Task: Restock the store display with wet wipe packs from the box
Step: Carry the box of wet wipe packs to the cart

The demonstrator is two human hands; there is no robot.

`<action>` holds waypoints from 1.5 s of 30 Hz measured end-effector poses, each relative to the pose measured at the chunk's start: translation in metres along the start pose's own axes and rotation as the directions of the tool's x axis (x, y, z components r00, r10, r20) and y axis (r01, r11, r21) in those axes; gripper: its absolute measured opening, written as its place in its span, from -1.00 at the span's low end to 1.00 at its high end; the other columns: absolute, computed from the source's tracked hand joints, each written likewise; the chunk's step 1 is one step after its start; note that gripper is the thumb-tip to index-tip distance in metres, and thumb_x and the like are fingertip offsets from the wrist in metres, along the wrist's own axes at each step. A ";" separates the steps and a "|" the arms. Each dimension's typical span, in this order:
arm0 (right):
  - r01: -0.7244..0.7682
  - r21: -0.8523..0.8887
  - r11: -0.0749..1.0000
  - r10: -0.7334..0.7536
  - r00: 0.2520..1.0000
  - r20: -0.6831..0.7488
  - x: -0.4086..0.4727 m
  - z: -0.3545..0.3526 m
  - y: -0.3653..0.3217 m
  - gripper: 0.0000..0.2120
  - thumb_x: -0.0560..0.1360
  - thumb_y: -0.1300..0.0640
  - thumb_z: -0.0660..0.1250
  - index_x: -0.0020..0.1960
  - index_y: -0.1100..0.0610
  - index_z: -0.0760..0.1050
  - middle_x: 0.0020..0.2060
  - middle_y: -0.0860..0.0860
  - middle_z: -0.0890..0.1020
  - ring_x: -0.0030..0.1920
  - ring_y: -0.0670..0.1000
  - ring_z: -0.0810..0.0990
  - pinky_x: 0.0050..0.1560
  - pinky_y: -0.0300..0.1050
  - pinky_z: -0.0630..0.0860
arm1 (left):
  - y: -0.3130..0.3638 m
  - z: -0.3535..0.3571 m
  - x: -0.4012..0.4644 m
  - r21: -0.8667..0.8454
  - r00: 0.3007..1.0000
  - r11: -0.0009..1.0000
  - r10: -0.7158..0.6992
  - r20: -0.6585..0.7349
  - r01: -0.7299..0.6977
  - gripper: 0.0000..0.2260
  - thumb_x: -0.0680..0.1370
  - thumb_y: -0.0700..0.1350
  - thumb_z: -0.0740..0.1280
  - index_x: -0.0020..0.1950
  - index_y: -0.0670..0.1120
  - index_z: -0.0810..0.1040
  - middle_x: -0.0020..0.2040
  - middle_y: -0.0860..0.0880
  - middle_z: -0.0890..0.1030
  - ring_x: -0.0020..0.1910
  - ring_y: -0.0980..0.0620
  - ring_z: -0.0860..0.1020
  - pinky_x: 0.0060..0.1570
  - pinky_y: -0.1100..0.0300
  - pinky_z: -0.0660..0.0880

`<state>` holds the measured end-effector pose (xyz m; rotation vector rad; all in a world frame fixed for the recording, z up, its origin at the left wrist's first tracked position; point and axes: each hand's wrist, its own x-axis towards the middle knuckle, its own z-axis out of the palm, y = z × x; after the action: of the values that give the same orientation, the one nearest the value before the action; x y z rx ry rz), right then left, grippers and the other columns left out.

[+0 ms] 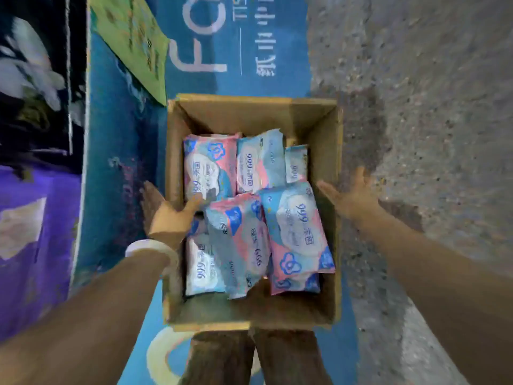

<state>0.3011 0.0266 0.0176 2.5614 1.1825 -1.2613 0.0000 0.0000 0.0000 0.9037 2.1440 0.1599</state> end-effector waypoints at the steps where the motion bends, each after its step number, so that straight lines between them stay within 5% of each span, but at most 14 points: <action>1: -0.056 0.074 0.996 0.054 0.998 0.023 0.012 0.006 0.002 0.02 0.42 -0.28 0.32 0.57 0.22 -0.14 0.51 0.25 0.18 0.50 0.22 0.21 0.47 0.05 0.23 | -0.002 0.005 0.007 -0.059 0.997 0.996 -0.063 -0.035 0.061 -0.05 0.41 0.23 0.37 0.54 -0.20 -0.06 0.55 -0.21 0.10 0.53 -0.14 0.10 0.48 0.04 0.07; 5: -0.144 0.165 0.976 0.139 0.989 0.041 0.048 0.031 0.013 0.08 0.19 -0.44 0.40 0.48 0.21 0.26 0.35 0.20 0.49 0.35 0.19 0.47 0.34 0.02 0.43 | -0.017 0.018 0.036 0.008 0.983 0.989 -0.143 -0.113 0.145 -0.37 0.38 0.21 0.42 0.26 -0.22 0.50 0.22 -0.26 0.57 0.21 -0.25 0.53 0.16 -0.03 0.45; 8: -0.198 0.087 0.976 0.202 0.979 -0.036 0.049 0.042 0.013 -0.33 0.40 -0.18 0.43 0.24 0.35 0.48 0.19 0.27 0.59 0.23 0.24 0.55 0.05 -0.01 0.47 | -0.022 0.014 0.041 0.071 0.991 0.989 -0.123 -0.061 0.127 -0.33 0.28 0.20 0.51 0.20 -0.22 0.52 0.17 -0.22 0.61 0.15 -0.23 0.56 0.14 -0.07 0.51; 11: -0.167 0.040 0.985 0.169 0.985 -0.044 0.042 0.043 0.019 -0.41 0.38 -0.18 0.45 0.11 0.33 0.56 0.07 0.26 0.64 0.11 0.22 0.62 -0.12 -0.09 0.41 | -0.022 0.012 0.039 0.073 0.993 0.991 -0.111 -0.048 0.114 -0.38 0.28 0.15 0.54 0.19 -0.18 0.53 0.15 -0.20 0.62 0.14 -0.22 0.57 0.13 -0.07 0.51; 16: -0.165 -0.010 0.986 0.163 0.981 -0.101 0.038 0.043 0.019 -0.58 0.45 -0.04 0.42 0.05 0.33 0.58 0.03 0.29 0.64 0.07 0.27 0.63 -0.06 0.02 0.52 | -0.016 0.015 0.039 0.188 0.987 0.975 -0.098 -0.125 0.121 -0.58 0.48 -0.05 0.39 0.22 -0.27 0.50 0.16 -0.31 0.58 0.15 -0.32 0.54 0.09 -0.07 0.47; 29: -0.083 -0.104 0.991 0.071 0.991 -0.116 -0.012 -0.002 0.025 -0.63 0.45 0.03 0.42 -0.01 0.36 0.56 -0.01 0.32 0.64 0.03 0.27 0.63 -0.12 0.02 0.51 | -0.002 -0.020 -0.012 0.248 0.987 0.969 0.040 -0.154 -0.001 -0.75 0.48 -0.21 0.37 0.04 -0.37 0.54 0.01 -0.39 0.60 0.02 -0.35 0.56 -0.06 -0.03 0.47; 34: -0.080 -0.105 0.991 0.064 0.986 -0.152 -0.067 -0.049 0.019 -0.61 0.44 0.03 0.43 0.04 0.36 0.55 0.04 0.33 0.62 0.08 0.29 0.60 -0.06 0.04 0.51 | 0.017 -0.062 -0.063 0.203 0.988 0.979 0.066 -0.139 -0.036 -0.84 0.44 -0.25 0.33 -0.04 -0.33 0.55 -0.08 -0.36 0.62 -0.05 -0.33 0.57 -0.09 0.00 0.47; 45: -0.025 -0.132 0.991 -0.002 0.979 -0.203 -0.249 -0.190 -0.014 -0.55 0.41 -0.02 0.46 0.08 0.34 0.56 0.04 0.30 0.64 0.07 0.26 0.63 -0.03 0.05 0.55 | 0.070 -0.202 -0.234 0.174 0.978 0.982 0.106 -0.182 -0.074 -0.77 0.46 -0.25 0.32 0.07 -0.34 0.52 0.04 -0.35 0.60 0.09 -0.35 0.53 0.06 -0.11 0.47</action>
<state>0.3239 -0.0483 0.3211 2.6414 1.2376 -0.8997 -0.0026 -0.0657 0.3098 1.1228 2.3204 0.1172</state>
